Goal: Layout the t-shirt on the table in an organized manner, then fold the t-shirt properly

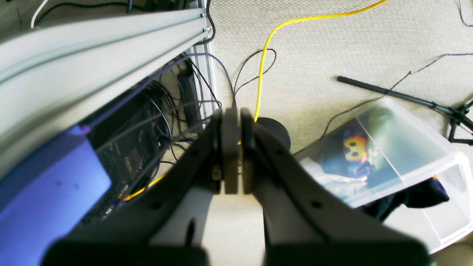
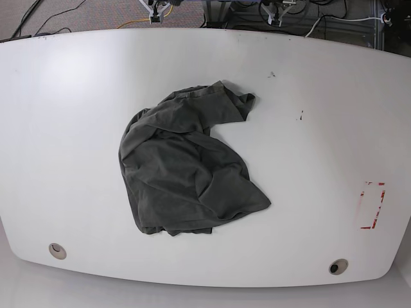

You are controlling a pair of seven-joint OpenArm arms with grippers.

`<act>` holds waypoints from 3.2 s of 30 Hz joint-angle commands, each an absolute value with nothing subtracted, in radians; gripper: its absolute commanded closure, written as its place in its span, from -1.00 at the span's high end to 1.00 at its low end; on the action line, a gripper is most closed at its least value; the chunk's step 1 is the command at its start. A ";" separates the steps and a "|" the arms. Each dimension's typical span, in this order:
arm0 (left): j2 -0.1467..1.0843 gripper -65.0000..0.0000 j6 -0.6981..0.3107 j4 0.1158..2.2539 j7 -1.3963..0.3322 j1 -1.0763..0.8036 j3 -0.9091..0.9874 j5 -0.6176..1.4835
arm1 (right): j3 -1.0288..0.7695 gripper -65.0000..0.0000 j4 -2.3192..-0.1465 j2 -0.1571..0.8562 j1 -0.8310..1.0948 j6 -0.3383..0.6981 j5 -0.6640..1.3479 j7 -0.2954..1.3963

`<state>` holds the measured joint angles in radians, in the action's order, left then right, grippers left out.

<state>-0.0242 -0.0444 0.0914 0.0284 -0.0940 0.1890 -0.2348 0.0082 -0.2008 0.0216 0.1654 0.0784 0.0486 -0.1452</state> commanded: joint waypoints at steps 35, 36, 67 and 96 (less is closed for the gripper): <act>-0.022 -0.70 -0.042 0.087 0.024 -0.107 0.189 -0.195 | 0.007 -0.99 -0.211 0.041 0.187 0.088 0.046 -0.149; -0.023 -0.70 -0.042 0.086 0.025 -0.107 0.189 -0.196 | 0.007 -0.99 -0.211 0.040 0.187 0.088 0.047 -0.148; -0.019 -0.67 -0.047 0.094 0.048 -0.108 0.188 -0.200 | 0.008 -0.98 -0.205 0.033 0.171 0.090 0.048 -0.145; 0.035 -0.67 -0.048 0.171 0.295 -0.255 0.186 -0.199 | 0.005 -0.98 -0.493 0.033 0.417 0.082 0.050 -0.285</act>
